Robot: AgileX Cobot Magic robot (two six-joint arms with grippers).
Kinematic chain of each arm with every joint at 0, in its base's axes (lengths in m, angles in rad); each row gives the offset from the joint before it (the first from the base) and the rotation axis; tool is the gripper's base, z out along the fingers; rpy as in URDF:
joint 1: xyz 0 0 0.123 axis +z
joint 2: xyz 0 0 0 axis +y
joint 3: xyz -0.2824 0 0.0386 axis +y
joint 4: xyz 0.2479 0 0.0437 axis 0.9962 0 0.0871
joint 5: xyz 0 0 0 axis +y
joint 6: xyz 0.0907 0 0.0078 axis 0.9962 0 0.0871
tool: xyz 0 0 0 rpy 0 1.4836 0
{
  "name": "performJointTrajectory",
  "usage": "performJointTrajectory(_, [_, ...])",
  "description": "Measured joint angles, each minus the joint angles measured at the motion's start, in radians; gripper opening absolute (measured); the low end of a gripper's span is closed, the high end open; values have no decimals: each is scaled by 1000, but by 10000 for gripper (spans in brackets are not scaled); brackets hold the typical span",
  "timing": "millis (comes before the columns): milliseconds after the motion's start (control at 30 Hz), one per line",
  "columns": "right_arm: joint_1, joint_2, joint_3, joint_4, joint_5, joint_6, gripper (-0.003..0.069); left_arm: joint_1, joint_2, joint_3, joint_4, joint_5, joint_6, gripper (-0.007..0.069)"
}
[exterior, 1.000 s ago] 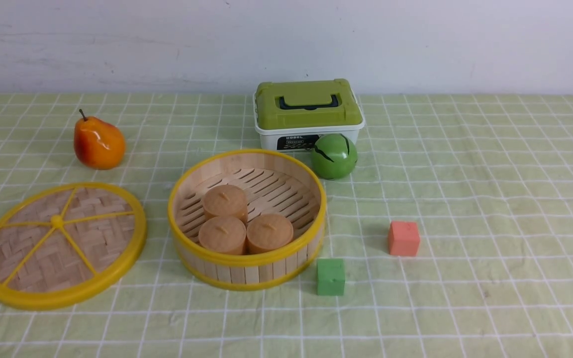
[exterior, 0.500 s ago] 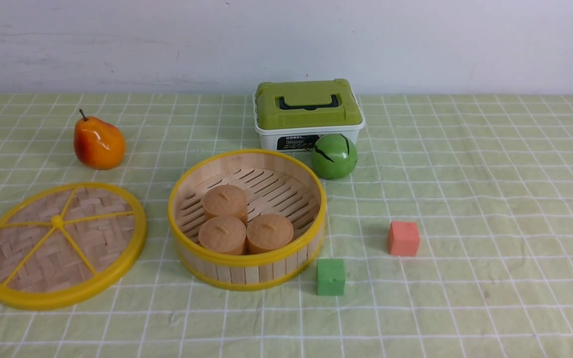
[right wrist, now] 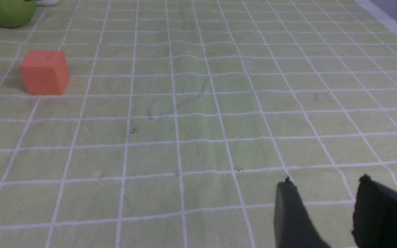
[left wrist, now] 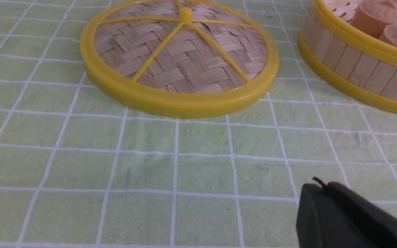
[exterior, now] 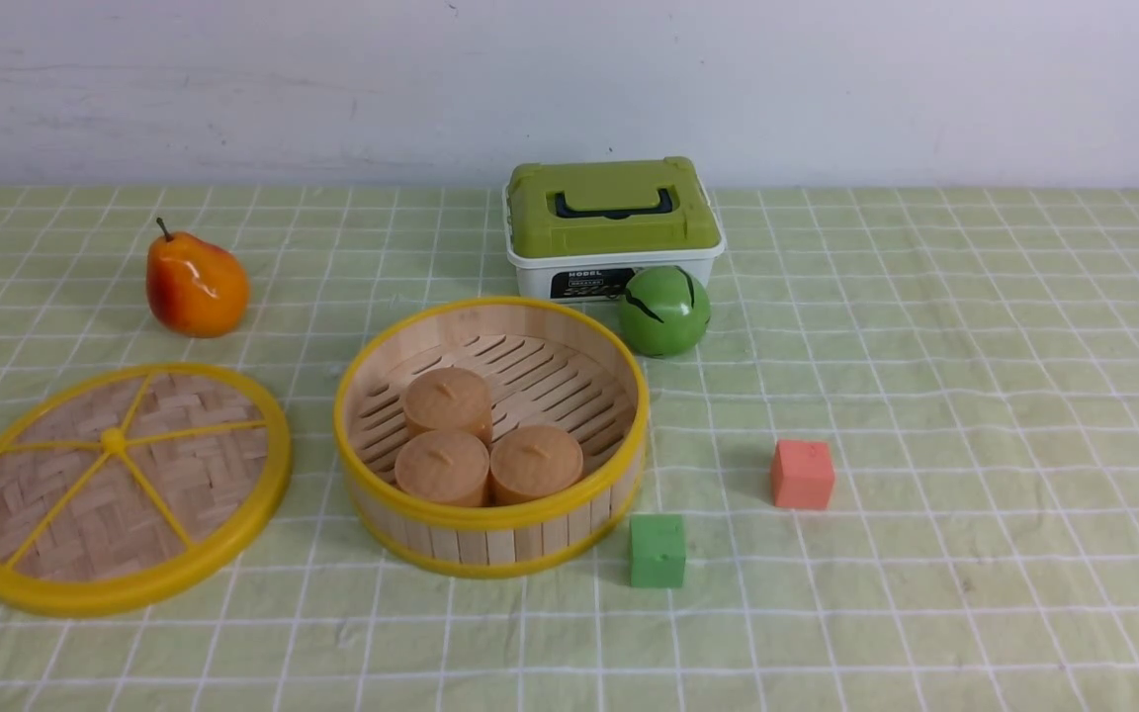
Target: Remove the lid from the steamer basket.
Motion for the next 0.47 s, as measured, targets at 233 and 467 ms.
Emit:
performJointTrajectory(233, [0,0,0,0,0,0,243,0,0,0,0,0,0,0])
performJointTrajectory(467, [0,0,0,0,0,0,243,0,0,0,0,0,0,8])
